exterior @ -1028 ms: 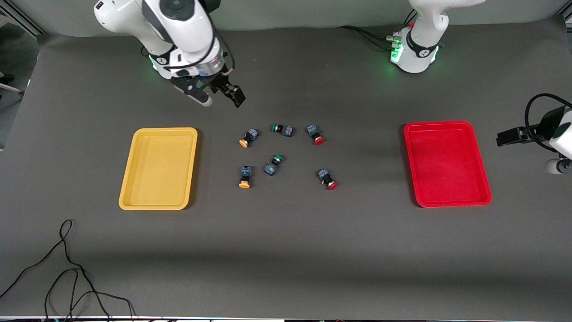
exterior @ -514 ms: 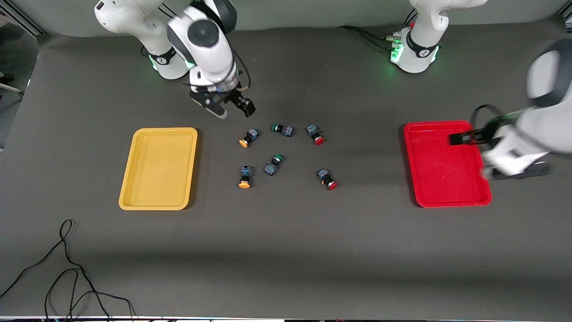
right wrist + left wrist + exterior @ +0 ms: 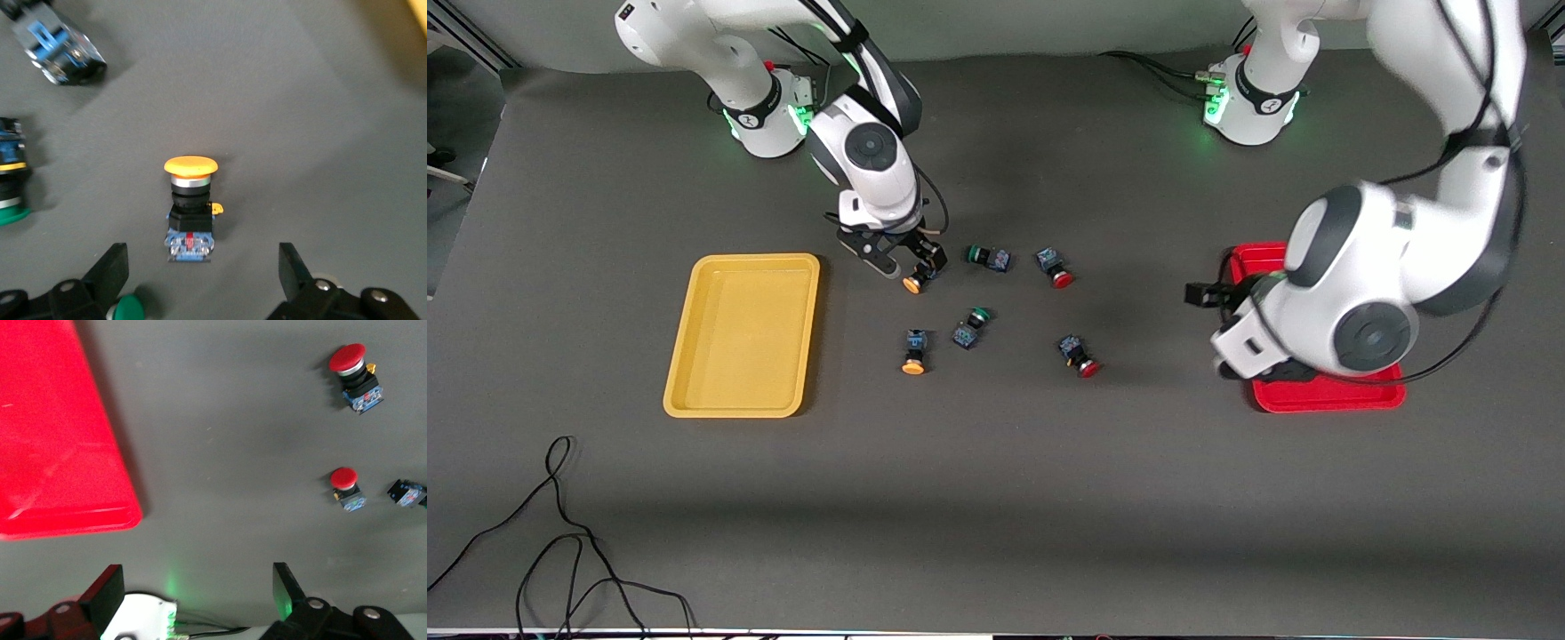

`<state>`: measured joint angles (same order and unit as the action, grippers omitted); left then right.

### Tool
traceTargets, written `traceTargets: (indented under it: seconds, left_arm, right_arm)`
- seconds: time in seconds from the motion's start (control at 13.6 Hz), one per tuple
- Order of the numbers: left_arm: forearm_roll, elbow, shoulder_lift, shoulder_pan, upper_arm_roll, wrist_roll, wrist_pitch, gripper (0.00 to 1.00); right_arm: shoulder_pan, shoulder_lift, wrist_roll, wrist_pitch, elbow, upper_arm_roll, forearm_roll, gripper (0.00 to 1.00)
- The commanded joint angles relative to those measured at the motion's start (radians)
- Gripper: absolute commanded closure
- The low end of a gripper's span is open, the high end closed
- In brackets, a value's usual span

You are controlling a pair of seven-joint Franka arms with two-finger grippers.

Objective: Place red and yellow buttons in trays
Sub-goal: 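Grasp a yellow button with the right gripper while the left reaches a red button, then carry the yellow button to the yellow tray while the left carries red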

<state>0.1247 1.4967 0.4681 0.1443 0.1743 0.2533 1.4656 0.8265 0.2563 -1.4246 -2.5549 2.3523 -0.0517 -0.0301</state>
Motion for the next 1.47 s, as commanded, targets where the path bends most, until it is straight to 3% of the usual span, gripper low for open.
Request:
traceTargets:
  seconds: [0.0,0.29,0.44,0.59,0.81,1.03,1.25,1.32,1.4]
  left_arm:
    - [0.029,-0.041,0.081,0.055,0.007,0.073,-0.007,0.0]
    - [0.05,0.066,0.086,0.207,0.008,0.438,0.117,0.0]
    - [0.116,0.161,0.089,0.282,0.014,0.641,0.25,0.0]
    - [0.148,0.272,0.08,0.337,0.02,0.794,0.433,0.0]
    - [0.148,0.387,0.087,0.351,0.083,0.88,0.654,0.0]
    - [0.148,0.45,0.089,0.353,0.103,0.882,0.749,0.03]
    - [0.147,0.451,0.099,0.353,0.103,0.882,0.765,0.2]
    - [0.147,0.456,0.099,0.353,0.103,0.882,0.771,0.32]
    - [0.147,0.456,0.102,0.353,0.103,0.882,0.775,0.55]
  right_arm:
    - [0.036,0.072,-0.039,-0.07,-0.008,-0.013,-0.007,0.0]
    - [0.031,0.078,-0.034,-0.077,-0.01,-0.017,-0.005,0.01]
    - [0.031,0.084,-0.028,-0.08,-0.013,-0.017,-0.005,0.39]
    - [0.031,0.09,-0.02,-0.097,-0.013,-0.017,-0.005,0.6]
    - [0.031,0.1,-0.017,-0.114,-0.013,-0.017,-0.004,0.74]
    - [0.025,0.063,0.009,-0.081,-0.016,-0.023,-0.004,0.76]
    - [0.025,-0.046,0.109,0.136,-0.07,-0.104,-0.007,0.76]
    - [0.025,-0.084,0.166,0.235,-0.106,-0.143,-0.013,0.76]
    - [0.025,-0.11,0.246,0.325,-0.146,-0.186,-0.033,0.76]
